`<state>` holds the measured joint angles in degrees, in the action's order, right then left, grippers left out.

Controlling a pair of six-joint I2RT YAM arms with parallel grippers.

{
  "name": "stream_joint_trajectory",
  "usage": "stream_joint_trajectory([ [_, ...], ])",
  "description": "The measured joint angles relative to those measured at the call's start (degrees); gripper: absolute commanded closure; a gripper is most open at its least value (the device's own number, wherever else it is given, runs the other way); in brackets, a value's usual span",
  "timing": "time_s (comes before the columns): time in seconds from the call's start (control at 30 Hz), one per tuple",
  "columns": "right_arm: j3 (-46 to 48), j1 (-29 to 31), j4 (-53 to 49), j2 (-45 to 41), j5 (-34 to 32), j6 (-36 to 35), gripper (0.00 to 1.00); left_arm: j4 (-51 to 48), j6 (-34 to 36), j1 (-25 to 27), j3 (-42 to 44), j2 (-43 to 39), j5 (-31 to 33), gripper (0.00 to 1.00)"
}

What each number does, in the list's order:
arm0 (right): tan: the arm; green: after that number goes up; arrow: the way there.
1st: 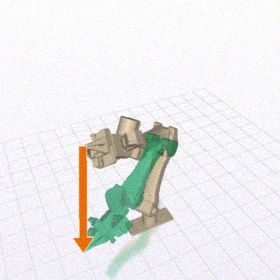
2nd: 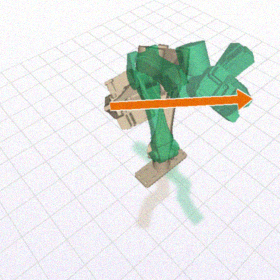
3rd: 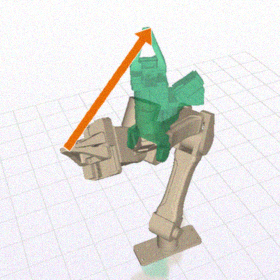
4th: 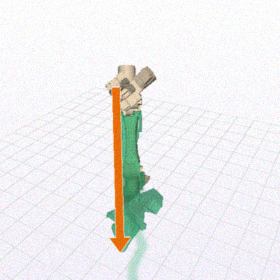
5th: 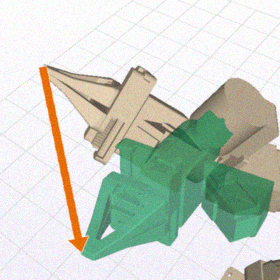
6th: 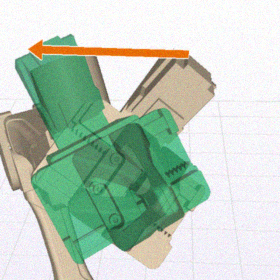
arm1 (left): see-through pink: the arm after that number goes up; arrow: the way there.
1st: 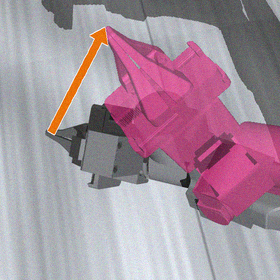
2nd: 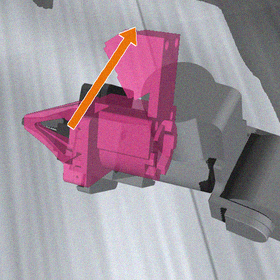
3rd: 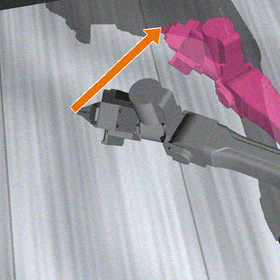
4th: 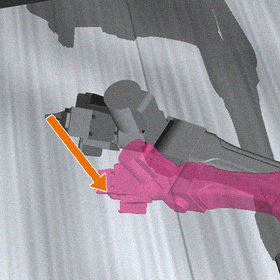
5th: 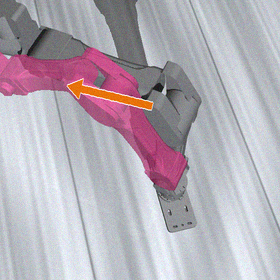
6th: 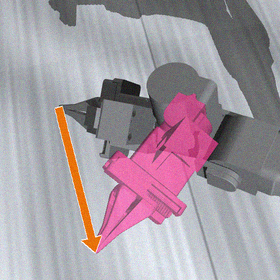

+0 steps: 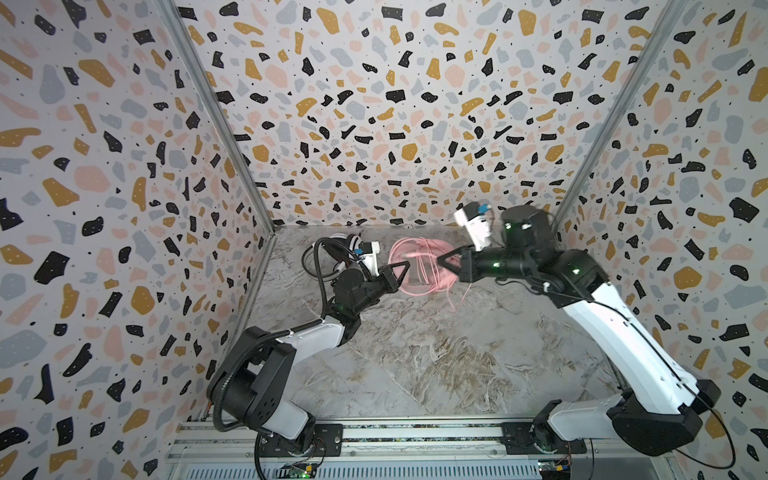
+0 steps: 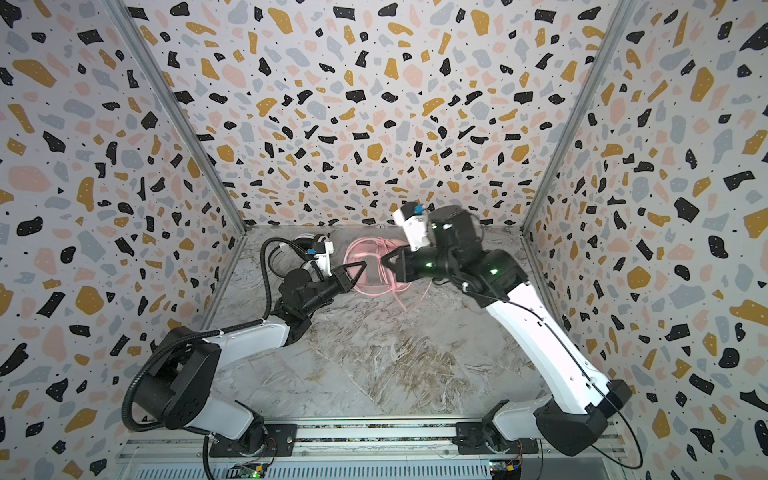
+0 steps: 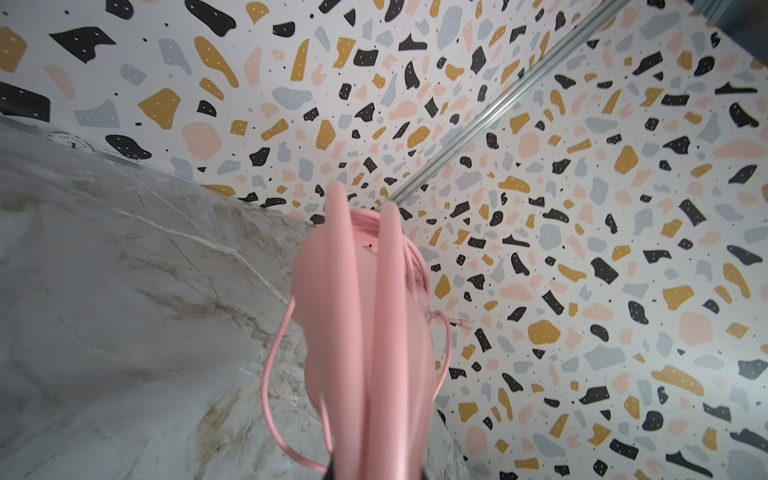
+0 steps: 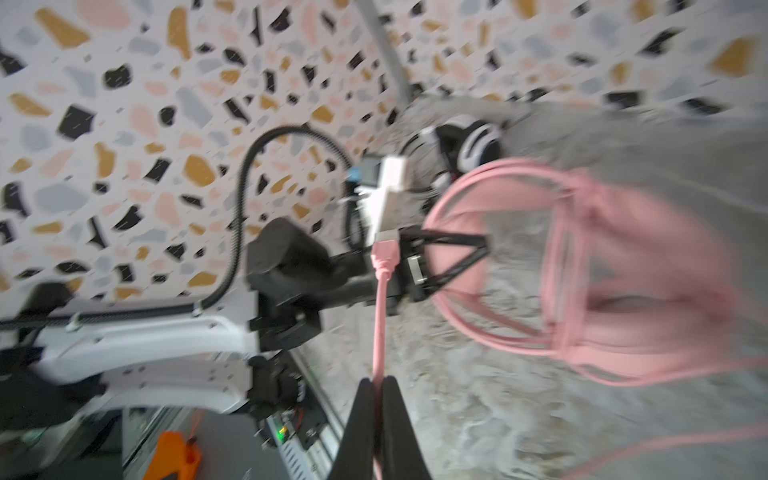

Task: Wrap the headphones
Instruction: 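Pull the pink cable end up toward the far corner with the right gripper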

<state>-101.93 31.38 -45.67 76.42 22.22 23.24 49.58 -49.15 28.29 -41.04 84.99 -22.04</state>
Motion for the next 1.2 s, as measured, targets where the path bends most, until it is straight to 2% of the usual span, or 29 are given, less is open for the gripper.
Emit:
stream_joint_trajectory([
  [0.1,-10.08,-12.35,-4.46,0.0,-1.6,-3.67,0.95,-7.23,4.98,0.0,0.0,-3.89,-1.99,1.0],
  [0.2,-20.0,-19.39,-7.06,0.0,-3.85,-6.67,0.94,-15.3,10.43,-0.63,0.55,-9.01,-2.78,1.0],
  [0.33,-23.04,-20.85,-7.43,-1.77,-6.08,-8.33,0.94,-22.16,13.66,-5.51,2.89,-16.31,-4.17,1.0],
  [0.6,-10.34,-24.22,-6.05,-5.11,-7.15,-8.33,0.95,-28.52,15.45,-17.14,2.36,-24.81,-4.04,1.0],
  [0.73,-5.95,-25.35,-6.32,-5.09,-8.07,-8.15,0.95,-32.46,17.14,-18.75,-1.03,-24.85,-2.82,1.0],
  [0.97,-8.85,-25.81,-5.29,-7.19,-11.08,-8.37,0.95,-35.8,18.27,-21.66,-5.62,-24.87,1.7,1.0],
  [1.2,-11.21,-25.81,-3.1,-11.67,-10.1,-7.26,0.95,-38.93,18.08,-22.56,-7.65,-24.74,11.72,1.0],
])
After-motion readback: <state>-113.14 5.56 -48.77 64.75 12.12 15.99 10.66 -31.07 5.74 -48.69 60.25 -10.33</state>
